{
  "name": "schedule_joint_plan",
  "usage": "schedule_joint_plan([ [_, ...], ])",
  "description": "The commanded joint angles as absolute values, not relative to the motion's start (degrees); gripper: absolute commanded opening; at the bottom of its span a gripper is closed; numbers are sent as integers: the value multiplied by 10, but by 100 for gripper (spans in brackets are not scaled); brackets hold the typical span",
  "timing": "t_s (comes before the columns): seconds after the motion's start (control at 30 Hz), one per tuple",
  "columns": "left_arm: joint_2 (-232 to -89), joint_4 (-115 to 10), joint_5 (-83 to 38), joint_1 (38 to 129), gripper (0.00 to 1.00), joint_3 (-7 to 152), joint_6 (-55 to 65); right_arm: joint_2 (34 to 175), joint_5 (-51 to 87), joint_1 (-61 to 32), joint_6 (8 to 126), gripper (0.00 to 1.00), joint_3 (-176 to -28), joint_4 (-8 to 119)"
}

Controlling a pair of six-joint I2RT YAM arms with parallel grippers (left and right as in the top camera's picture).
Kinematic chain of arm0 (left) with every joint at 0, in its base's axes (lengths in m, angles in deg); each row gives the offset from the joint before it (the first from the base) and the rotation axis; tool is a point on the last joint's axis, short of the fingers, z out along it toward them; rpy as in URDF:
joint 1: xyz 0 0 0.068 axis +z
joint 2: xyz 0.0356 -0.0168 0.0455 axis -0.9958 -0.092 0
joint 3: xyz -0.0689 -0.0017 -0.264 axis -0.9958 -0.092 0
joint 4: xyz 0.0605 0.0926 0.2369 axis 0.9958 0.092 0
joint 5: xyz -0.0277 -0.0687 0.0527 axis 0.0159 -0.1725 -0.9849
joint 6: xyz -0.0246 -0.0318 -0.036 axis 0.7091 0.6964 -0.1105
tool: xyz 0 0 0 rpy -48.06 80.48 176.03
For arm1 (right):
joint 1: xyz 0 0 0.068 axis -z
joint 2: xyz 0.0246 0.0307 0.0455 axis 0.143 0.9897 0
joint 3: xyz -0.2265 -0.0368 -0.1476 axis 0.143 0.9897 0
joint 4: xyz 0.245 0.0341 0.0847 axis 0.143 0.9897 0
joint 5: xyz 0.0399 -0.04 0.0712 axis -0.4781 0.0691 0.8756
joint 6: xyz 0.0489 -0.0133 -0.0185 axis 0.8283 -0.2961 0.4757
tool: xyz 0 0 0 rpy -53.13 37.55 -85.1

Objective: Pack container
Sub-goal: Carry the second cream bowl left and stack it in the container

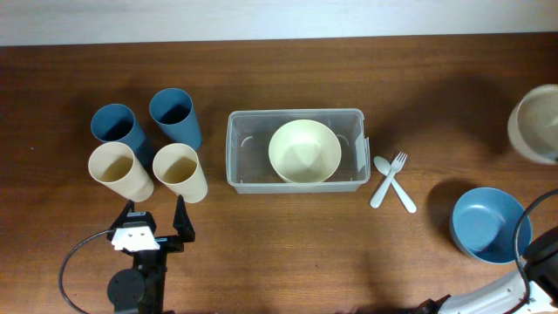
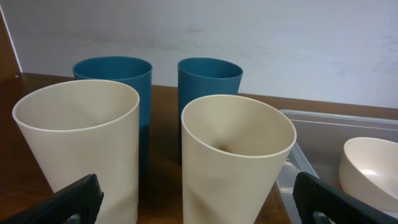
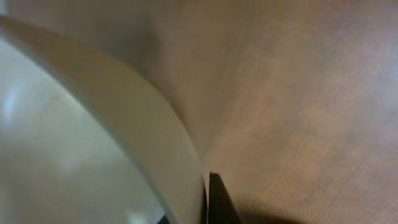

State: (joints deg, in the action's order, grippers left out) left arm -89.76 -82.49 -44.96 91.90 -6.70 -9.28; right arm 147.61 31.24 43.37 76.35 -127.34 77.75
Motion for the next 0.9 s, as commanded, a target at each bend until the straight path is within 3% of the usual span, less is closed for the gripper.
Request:
schedule_joint_plan([
  [0.0, -893, -821, -446, 917, 100, -68, -102, 1456, 451, 397, 697, 4, -1346, 822],
  [0.33, -893, -821, -446, 917, 100, -68, -102, 1456, 496, 161, 623, 4, -1430, 941],
  [0.6, -893, -821, -446, 917, 100, -68, -102, 1457, 309, -61, 630, 4, -1428, 972],
  [0.87, -893, -821, -446, 917, 100, -68, -102, 1464, 199, -168, 656, 4, -1425, 999],
])
